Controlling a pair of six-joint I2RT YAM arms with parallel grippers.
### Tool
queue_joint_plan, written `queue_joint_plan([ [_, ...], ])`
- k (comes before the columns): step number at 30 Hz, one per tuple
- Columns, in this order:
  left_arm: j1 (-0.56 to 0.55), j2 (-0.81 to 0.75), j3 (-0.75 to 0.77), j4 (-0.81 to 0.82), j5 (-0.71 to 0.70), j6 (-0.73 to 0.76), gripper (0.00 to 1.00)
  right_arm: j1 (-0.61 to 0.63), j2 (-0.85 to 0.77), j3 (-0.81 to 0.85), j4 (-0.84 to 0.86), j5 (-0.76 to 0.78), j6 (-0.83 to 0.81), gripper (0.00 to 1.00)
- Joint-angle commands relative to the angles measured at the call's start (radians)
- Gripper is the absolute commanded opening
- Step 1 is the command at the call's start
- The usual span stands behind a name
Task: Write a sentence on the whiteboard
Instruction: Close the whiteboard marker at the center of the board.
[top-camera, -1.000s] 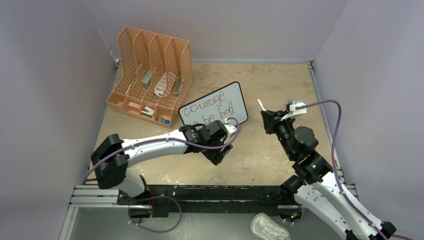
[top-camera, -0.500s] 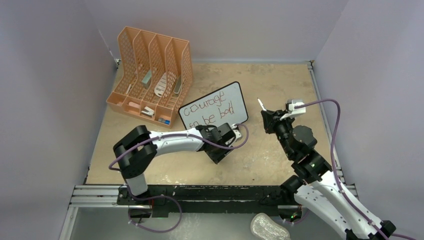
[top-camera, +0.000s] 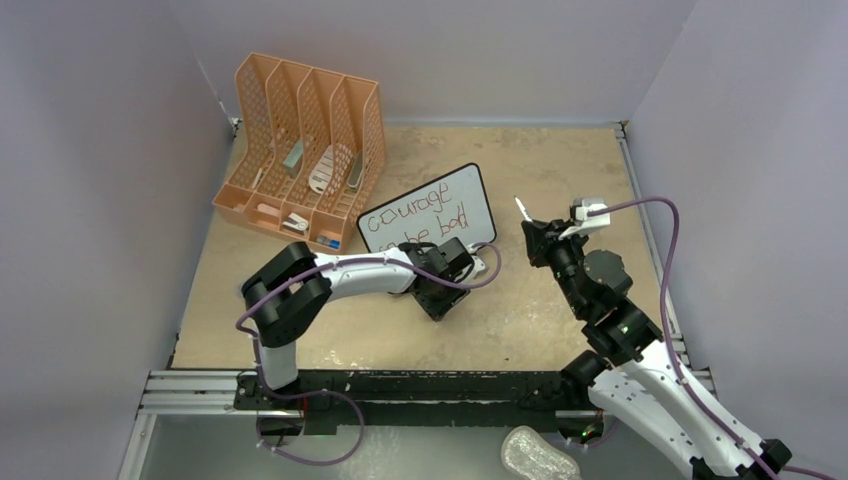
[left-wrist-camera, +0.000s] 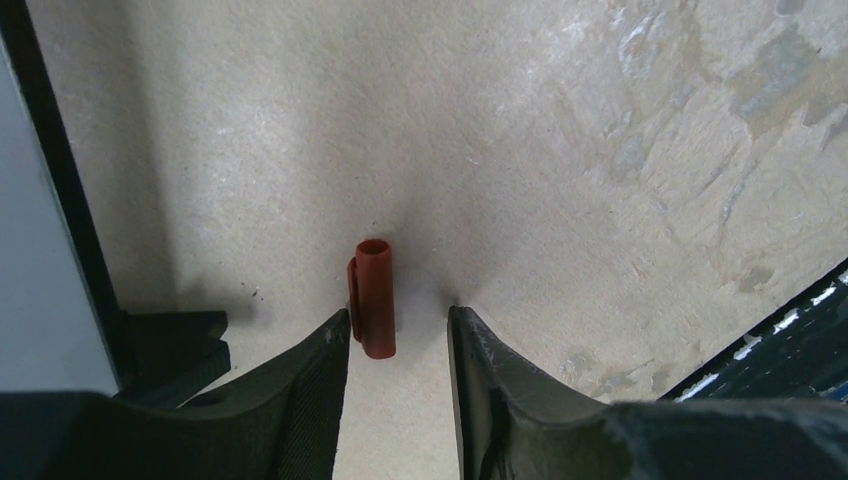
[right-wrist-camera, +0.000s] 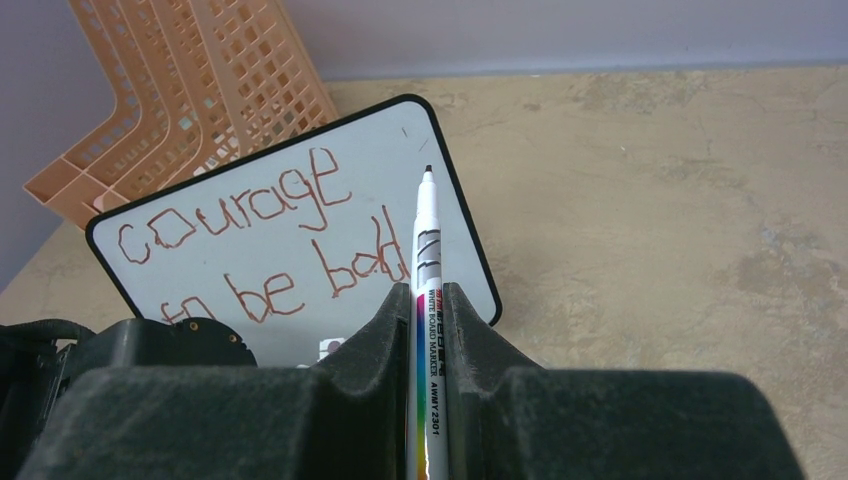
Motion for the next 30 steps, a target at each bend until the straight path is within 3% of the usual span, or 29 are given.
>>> queue_joint_plan([
  [1, 0.002, 0.021, 0.034, 0.005, 0.042, 0.025, 0.35, 0.002, 0.003, 0.004, 0.049, 0.028, 0.005, 0.0],
  [12, 0.007, -0.034, -0.02, 0.008, 0.045, 0.048, 0.0, 0.002, 0.003, 0.013, 0.045, -0.003, 0.002, 0.0],
  [23, 0.008, -0.296, -0.097, 0.092, -0.077, 0.214, 0.0, 0.002, 0.024, 0.106, -0.064, -0.153, 0.009, 0.0],
  [30, 0.008, -0.516, -0.165, 0.193, -0.167, 0.383, 0.0, 0.002, 0.099, 0.271, -0.216, -0.275, -0.014, 0.0],
])
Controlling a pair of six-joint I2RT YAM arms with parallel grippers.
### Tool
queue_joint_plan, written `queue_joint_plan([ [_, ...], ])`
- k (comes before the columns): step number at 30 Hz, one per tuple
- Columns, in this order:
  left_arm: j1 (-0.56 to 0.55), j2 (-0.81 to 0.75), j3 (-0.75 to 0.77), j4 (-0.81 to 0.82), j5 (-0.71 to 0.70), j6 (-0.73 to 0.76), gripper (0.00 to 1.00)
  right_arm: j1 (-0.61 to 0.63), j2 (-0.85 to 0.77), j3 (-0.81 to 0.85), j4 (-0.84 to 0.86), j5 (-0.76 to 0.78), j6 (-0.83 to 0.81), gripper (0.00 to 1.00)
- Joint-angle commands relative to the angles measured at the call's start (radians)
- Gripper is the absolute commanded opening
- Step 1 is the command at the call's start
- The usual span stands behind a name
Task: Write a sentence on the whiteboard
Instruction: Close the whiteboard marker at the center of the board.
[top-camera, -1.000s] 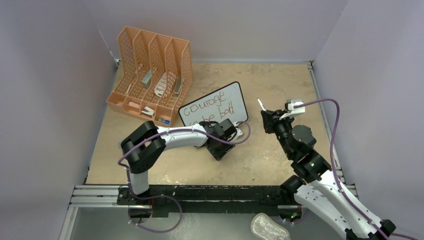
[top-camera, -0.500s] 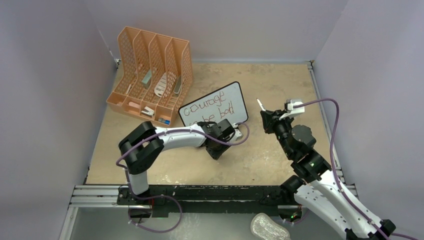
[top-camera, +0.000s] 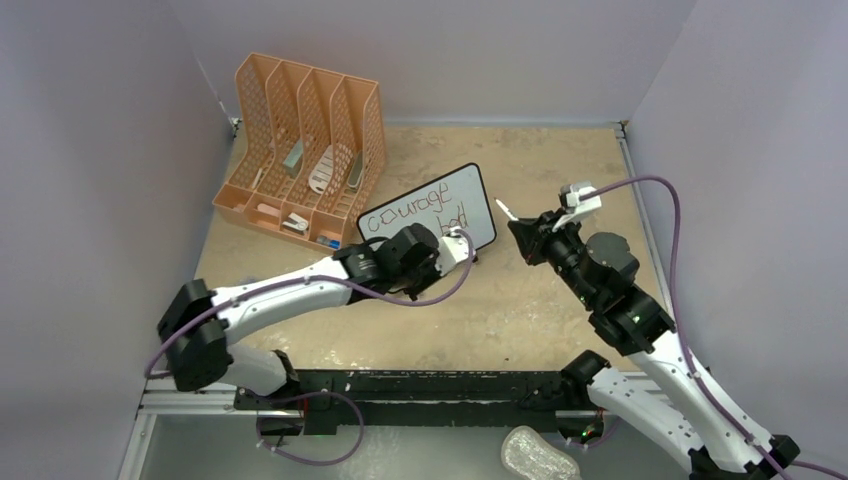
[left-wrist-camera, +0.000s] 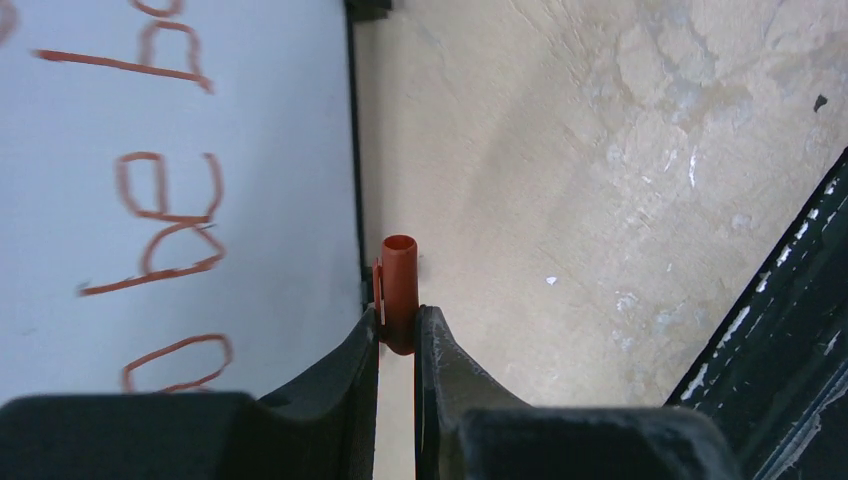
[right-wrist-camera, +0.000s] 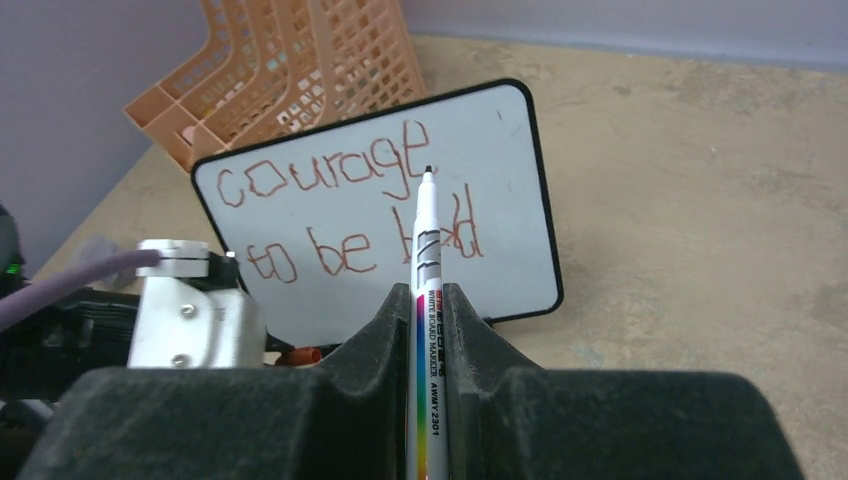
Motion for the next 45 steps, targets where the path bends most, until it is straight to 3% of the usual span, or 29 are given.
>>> queue_joint_plan([
  [1, 0.001, -0.165, -0.061, 0.138, -0.077, 0.18, 0.0, 0.002, 0.048, 0.152, -0.086, -0.108, -0.022, 0.0],
  [10, 0.003, -0.332, -0.181, 0.329, -0.079, 0.439, 0.0, 0.002, 0.121, 0.276, -0.203, -0.282, -0.072, 0.0],
  [14, 0.007, -0.381, -0.228, 0.388, -0.078, 0.532, 0.0, 0.002, 0.158, 0.309, -0.226, -0.435, -0.084, 0.0],
  [23, 0.041, -0.474, -0.299, 0.468, -0.014, 0.662, 0.0, 0.002, 0.256, 0.338, -0.277, -0.656, -0.108, 0.0],
  [45, 0.043, -0.511, -0.279, 0.429, 0.122, 0.677, 0.0, 0.002, 0.303, 0.307, -0.244, -0.703, -0.127, 0.0],
])
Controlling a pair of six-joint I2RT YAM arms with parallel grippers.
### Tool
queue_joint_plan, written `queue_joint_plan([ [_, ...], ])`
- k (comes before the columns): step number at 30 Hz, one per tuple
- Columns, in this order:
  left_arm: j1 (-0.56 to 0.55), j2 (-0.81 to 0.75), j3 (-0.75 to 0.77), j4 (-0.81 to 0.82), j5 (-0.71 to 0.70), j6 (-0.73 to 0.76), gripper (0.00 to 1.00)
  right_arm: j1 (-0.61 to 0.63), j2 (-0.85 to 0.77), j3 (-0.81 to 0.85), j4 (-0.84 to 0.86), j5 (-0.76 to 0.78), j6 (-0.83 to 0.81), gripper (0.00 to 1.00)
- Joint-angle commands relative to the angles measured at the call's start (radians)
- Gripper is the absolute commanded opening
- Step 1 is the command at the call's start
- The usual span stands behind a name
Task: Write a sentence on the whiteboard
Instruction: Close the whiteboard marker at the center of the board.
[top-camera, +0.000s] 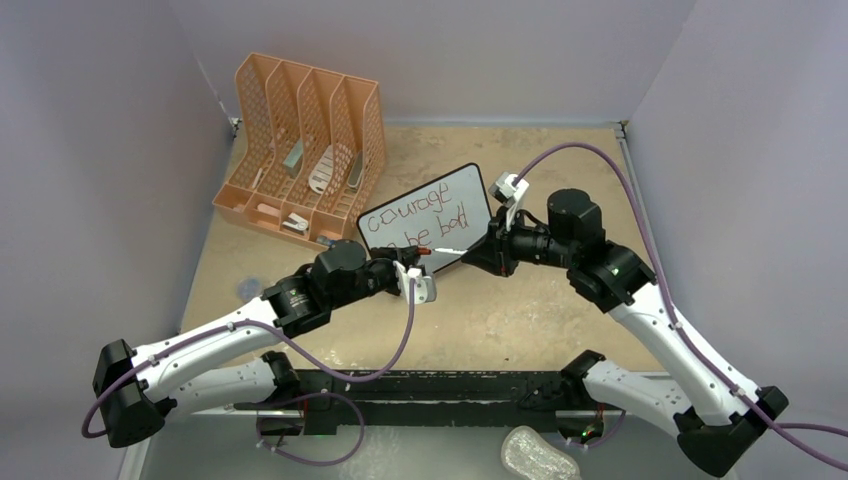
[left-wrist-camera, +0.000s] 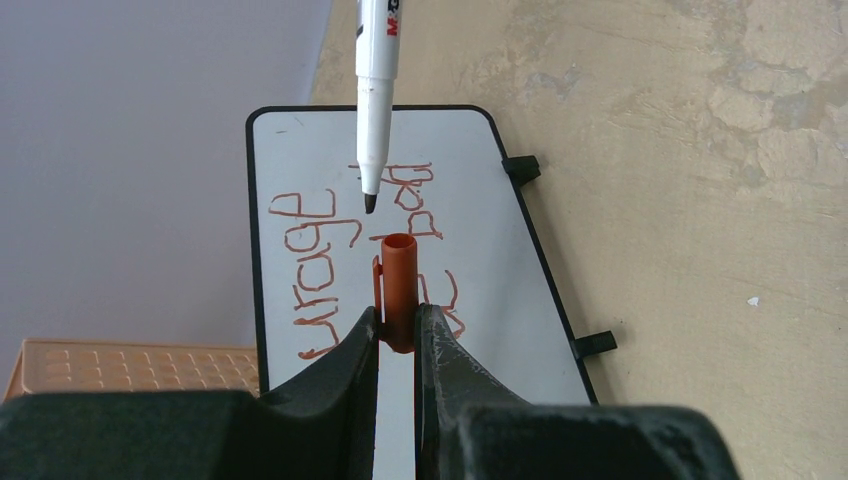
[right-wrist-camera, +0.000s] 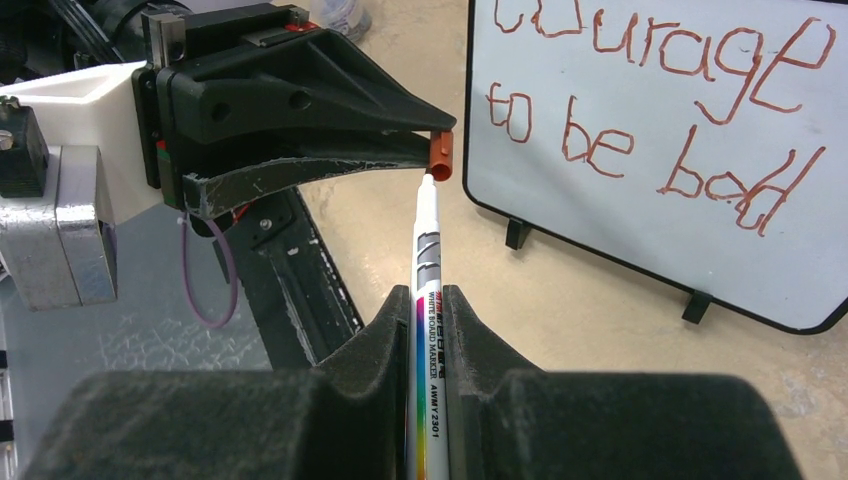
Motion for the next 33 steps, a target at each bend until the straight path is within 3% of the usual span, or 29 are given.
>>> queue_joint_plan([
  [1, 0.003, -0.009, 0.051, 0.013, 0.035, -0.009, 0.0, 0.002, 0.003, 0.009, 0.038, -0.036, -0.019, 0.0],
  [33, 0.003, -0.003, 0.079, -0.016, 0.065, -0.03, 0.0, 0.002, 0.03, -0.021, 0.045, -0.041, -0.018, 0.0],
])
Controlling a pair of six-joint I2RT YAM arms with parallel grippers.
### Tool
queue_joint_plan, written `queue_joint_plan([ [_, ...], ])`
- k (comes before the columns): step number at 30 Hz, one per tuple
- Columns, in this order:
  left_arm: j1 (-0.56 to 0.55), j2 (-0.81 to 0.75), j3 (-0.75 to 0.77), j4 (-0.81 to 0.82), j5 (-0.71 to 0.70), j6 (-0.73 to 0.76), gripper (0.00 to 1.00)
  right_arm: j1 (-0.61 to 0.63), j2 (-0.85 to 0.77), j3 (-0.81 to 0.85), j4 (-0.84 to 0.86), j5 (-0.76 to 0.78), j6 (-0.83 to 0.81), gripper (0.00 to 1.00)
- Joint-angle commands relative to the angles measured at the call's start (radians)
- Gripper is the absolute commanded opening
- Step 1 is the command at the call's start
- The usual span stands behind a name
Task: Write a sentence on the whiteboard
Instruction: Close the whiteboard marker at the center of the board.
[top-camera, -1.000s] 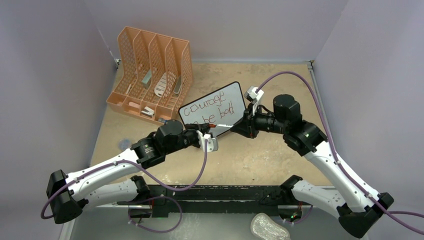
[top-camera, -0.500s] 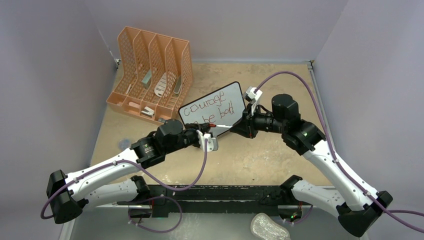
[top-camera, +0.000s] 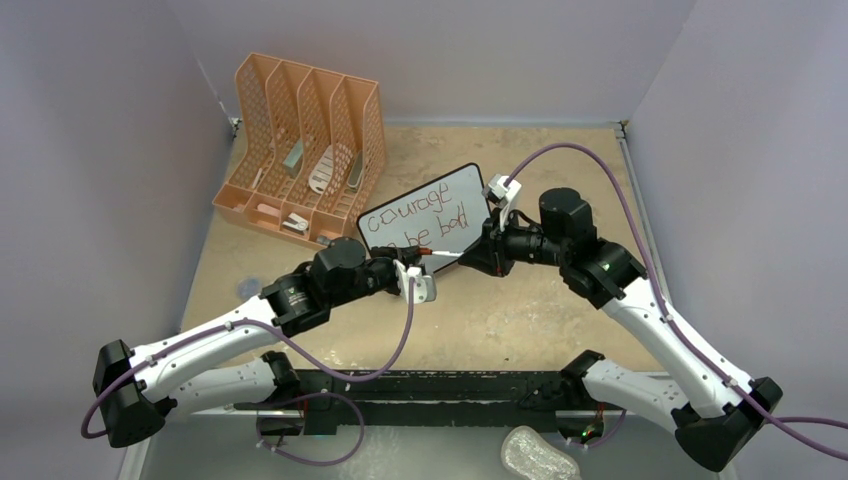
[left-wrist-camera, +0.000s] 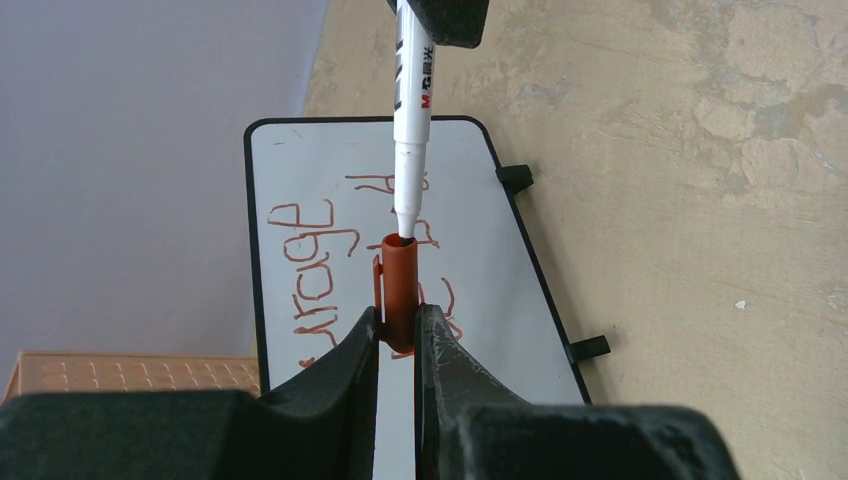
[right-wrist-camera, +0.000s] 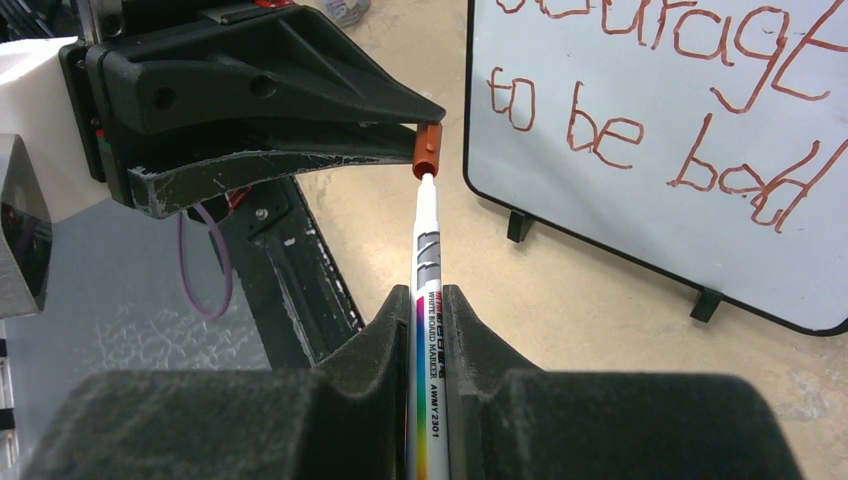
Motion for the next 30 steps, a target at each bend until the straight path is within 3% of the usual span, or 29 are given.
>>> queue_joint_plan([
  [1, 0.003, 0.0, 0.06, 0.006, 0.05, -0.019, 0.0, 0.002, -0.007, -0.002, 0.034, -0.025, -0.007, 0.0],
  [30, -0.042, 0.109, 0.281, -0.142, 0.234, -0.074, 0.0, 0.011, 0.086, 0.005, 0.049, -0.032, 0.021, 0.0],
])
